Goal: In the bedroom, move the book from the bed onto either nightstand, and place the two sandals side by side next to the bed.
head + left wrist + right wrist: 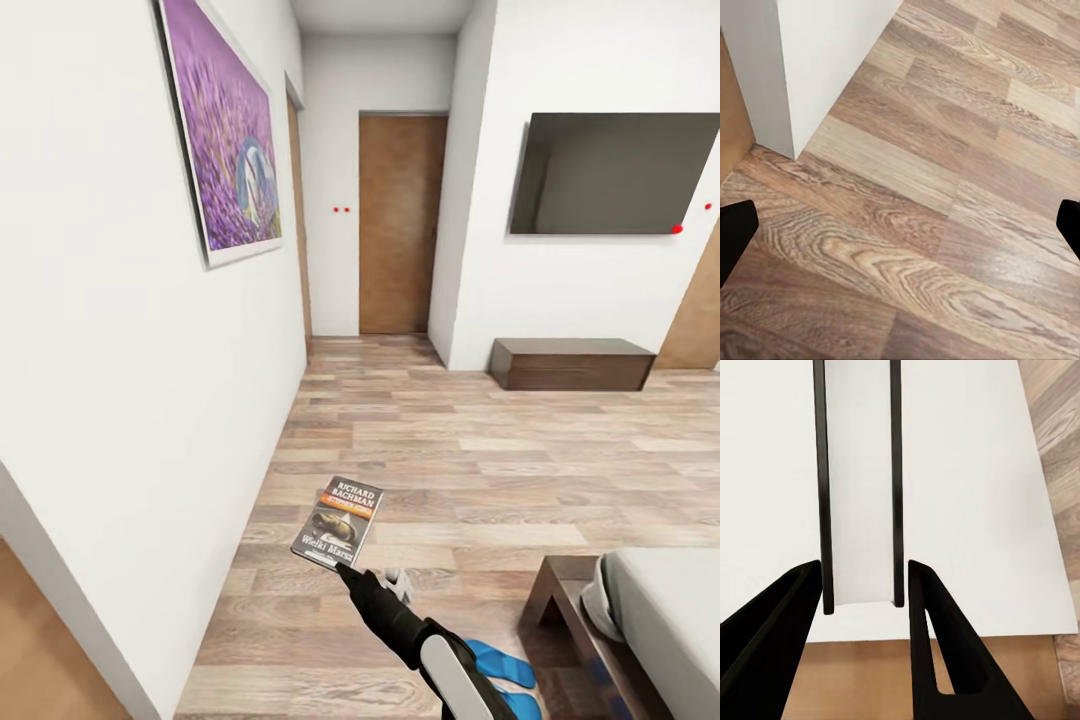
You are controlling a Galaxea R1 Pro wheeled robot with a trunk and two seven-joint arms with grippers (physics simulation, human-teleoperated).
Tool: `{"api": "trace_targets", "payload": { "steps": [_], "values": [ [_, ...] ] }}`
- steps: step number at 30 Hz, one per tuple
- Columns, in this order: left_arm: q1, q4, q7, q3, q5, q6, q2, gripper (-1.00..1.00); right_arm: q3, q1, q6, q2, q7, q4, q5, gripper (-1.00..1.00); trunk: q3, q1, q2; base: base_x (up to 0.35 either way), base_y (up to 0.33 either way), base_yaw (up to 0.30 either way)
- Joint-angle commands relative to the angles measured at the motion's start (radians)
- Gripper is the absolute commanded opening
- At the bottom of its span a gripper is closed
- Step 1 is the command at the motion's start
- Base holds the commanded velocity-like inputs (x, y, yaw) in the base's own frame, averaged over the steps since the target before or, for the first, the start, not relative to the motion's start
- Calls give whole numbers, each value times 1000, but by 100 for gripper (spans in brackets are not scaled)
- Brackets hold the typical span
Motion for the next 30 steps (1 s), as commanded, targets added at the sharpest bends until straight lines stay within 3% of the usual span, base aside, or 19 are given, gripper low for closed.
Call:
{"api": "trace_targets", "payload": {
  "steps": [1,13,30],
  "values": [
    [-1,1,-1,9,-10,-4,0,100,-1,0,4,0,3,0,-8,-100,-1,0,0,0,24,34],
    [-1,1,-2,9,-11,-2,0,100,-8,0,3,-1,54,1,-8,-100,-1,0,0,0,7,10],
    [-1,1,-1,9,-14,-1,-2,100,-14,0,4,-2,62,1,-10,-100,-1,0,0,63,0,0]
  ]
}}
